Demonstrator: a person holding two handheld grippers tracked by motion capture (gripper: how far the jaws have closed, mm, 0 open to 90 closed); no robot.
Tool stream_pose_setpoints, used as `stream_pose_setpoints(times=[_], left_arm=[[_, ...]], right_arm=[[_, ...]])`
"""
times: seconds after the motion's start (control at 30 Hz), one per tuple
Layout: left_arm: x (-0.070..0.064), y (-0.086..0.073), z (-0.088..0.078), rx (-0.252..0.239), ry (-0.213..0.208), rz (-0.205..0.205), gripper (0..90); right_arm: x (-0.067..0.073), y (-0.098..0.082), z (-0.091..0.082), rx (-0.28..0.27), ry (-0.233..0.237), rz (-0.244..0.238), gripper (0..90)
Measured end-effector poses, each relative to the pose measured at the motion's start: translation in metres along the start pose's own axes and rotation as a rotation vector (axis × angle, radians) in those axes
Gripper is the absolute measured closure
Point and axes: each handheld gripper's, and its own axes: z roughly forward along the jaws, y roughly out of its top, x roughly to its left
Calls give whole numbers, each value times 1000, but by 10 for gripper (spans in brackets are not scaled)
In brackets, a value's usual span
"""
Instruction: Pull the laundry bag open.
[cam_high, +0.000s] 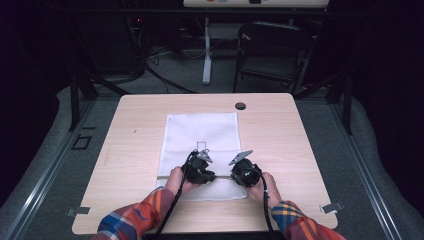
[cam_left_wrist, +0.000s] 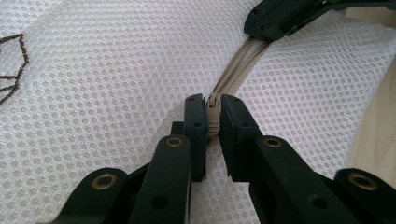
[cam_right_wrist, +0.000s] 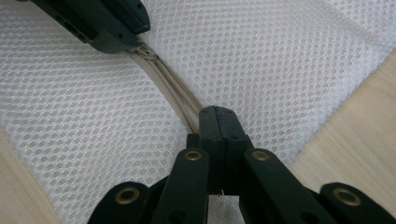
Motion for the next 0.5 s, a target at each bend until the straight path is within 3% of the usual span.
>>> stream_pose_setpoints(times=[0.5], left_arm=[[5, -5, -6, 13, 5, -9, 809]], right_arm=[[0, 0, 0, -3, 3, 4, 900]])
